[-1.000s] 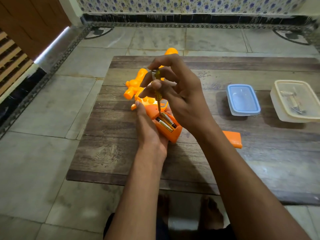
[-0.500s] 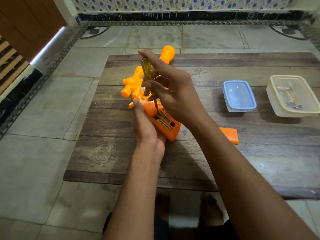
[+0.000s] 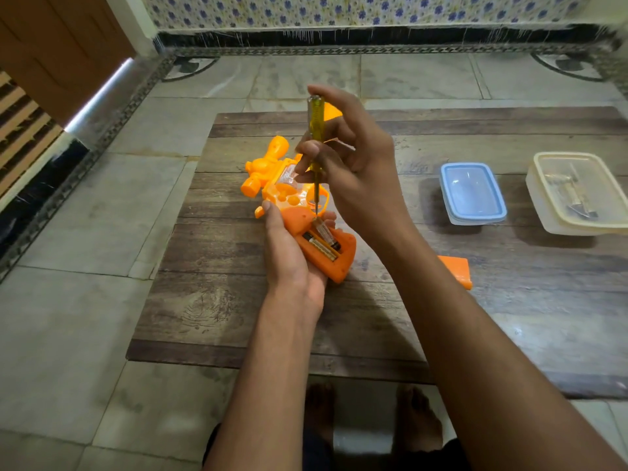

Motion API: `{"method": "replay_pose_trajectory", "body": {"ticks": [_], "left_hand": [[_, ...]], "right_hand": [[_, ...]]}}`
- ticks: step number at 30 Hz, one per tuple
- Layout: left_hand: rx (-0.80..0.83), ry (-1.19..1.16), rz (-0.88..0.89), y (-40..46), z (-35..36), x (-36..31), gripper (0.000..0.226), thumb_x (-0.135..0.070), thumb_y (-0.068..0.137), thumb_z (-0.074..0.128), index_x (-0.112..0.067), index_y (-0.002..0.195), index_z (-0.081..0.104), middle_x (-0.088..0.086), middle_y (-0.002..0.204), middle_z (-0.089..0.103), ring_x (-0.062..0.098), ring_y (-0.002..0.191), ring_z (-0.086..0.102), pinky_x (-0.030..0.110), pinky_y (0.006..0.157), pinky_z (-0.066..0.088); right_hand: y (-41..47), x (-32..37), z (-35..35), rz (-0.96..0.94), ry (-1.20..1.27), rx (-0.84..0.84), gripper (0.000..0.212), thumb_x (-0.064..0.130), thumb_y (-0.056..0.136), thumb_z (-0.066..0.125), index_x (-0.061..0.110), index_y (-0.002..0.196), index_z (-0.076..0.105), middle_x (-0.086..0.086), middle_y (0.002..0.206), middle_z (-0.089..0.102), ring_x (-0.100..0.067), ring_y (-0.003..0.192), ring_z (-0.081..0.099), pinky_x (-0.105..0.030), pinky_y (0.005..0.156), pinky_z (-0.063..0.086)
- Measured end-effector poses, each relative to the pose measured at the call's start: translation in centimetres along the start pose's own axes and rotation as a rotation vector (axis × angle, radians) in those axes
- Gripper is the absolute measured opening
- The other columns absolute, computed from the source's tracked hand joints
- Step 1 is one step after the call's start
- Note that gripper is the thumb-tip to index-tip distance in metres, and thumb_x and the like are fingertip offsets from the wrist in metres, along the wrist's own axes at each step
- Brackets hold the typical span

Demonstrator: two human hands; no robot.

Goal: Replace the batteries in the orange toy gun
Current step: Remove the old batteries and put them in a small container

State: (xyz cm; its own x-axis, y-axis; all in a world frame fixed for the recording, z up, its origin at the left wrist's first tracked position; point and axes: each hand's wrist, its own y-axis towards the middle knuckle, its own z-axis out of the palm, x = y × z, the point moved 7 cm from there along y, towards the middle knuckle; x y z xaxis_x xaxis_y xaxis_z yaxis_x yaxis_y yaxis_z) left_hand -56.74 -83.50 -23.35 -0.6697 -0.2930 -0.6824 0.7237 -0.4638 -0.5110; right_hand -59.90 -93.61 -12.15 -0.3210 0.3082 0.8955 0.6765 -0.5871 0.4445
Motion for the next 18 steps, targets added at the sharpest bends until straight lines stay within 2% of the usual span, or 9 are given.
{"method": "replay_pose_trajectory", "body": {"ticks": [3,5,8,10,12,13,15,18], "left_hand": [[-0.003,0.002,-0.005,0.5,-0.2,0.0,0.068,-0.066,0.102,0.030,-0.015,0.107,0.074,0.012,0.085,0.076,0.024,0.085,0.070,0.042,0.084,0.057],[-0.013,0.015,-0.003,0.7,-0.4,0.0,0.071,-0.068,0.102,0.030,-0.011,0.117,0.071,0.013,0.084,0.075,0.023,0.082,0.069,0.036,0.075,0.056],[0.014,0.013,-0.008,0.6,-0.3,0.1,0.072,-0.070,0.100,0.031,-0.013,0.114,0.073,0.014,0.092,0.076,0.026,0.091,0.070,0.039,0.081,0.056],[0.037,0.005,-0.007,0.4,-0.1,0.1,0.069,-0.069,0.101,0.030,-0.017,0.107,0.075,0.013,0.098,0.077,0.030,0.103,0.070,0.047,0.095,0.056],[0.055,0.004,-0.028,0.3,0.1,0.2,0.069,-0.069,0.102,0.026,-0.019,0.115,0.073,0.012,0.109,0.077,0.029,0.111,0.070,0.050,0.100,0.054],[0.068,0.004,-0.037,0.3,0.2,0.2,0.072,-0.070,0.101,0.024,-0.019,0.122,0.070,0.012,0.114,0.076,0.029,0.110,0.071,0.049,0.095,0.057],[0.071,-0.017,-0.063,0.3,0.2,0.1,0.073,-0.072,0.100,0.025,-0.019,0.123,0.069,0.015,0.116,0.075,0.030,0.101,0.075,0.046,0.081,0.062],[0.050,-0.006,-0.068,0.4,0.1,0.2,0.073,-0.073,0.099,0.028,-0.018,0.125,0.069,0.020,0.117,0.074,0.033,0.103,0.074,0.046,0.077,0.062]], "right_hand": [[-0.1,0.3,-1.3,0.006,0.039,-0.110,0.047,-0.008,0.099,0.058,0.004,0.143,0.047,-0.034,0.097,0.058,-0.029,0.077,0.075,-0.043,0.069,0.065],[-0.3,0.7,-2.0,-0.014,-0.002,-0.172,0.047,-0.007,0.098,0.056,0.005,0.143,0.048,-0.027,0.092,0.060,-0.026,0.071,0.071,-0.040,0.063,0.062],[-0.5,1.2,-2.6,-0.040,-0.220,-0.194,0.047,-0.003,0.094,0.056,0.010,0.139,0.057,-0.008,0.082,0.063,-0.010,0.061,0.054,-0.028,0.059,0.045],[-0.6,1.1,-2.6,0.010,-0.506,-0.092,0.037,0.009,0.090,0.067,0.012,0.127,0.066,0.002,0.080,0.066,-0.003,0.061,0.049,-0.022,0.062,0.041],[-1.4,0.3,-2.0,0.127,-0.661,0.095,0.031,0.022,0.082,0.081,0.012,0.109,0.069,0.006,0.081,0.070,-0.003,0.063,0.051,-0.021,0.063,0.041],[-2.1,-0.2,-1.6,0.165,-0.694,0.177,0.032,0.025,0.077,0.085,0.013,0.101,0.068,0.005,0.082,0.072,-0.003,0.064,0.053,-0.019,0.062,0.041],[-3.4,-0.5,-1.0,0.172,-0.739,0.246,0.031,0.023,0.071,0.087,0.014,0.093,0.067,0.003,0.083,0.074,-0.008,0.067,0.056,-0.019,0.061,0.041],[-4.1,-0.1,-1.3,0.129,-0.711,0.185,0.020,0.017,0.071,0.084,0.011,0.084,0.070,0.000,0.077,0.073,-0.012,0.069,0.059,-0.026,0.060,0.046]]}}
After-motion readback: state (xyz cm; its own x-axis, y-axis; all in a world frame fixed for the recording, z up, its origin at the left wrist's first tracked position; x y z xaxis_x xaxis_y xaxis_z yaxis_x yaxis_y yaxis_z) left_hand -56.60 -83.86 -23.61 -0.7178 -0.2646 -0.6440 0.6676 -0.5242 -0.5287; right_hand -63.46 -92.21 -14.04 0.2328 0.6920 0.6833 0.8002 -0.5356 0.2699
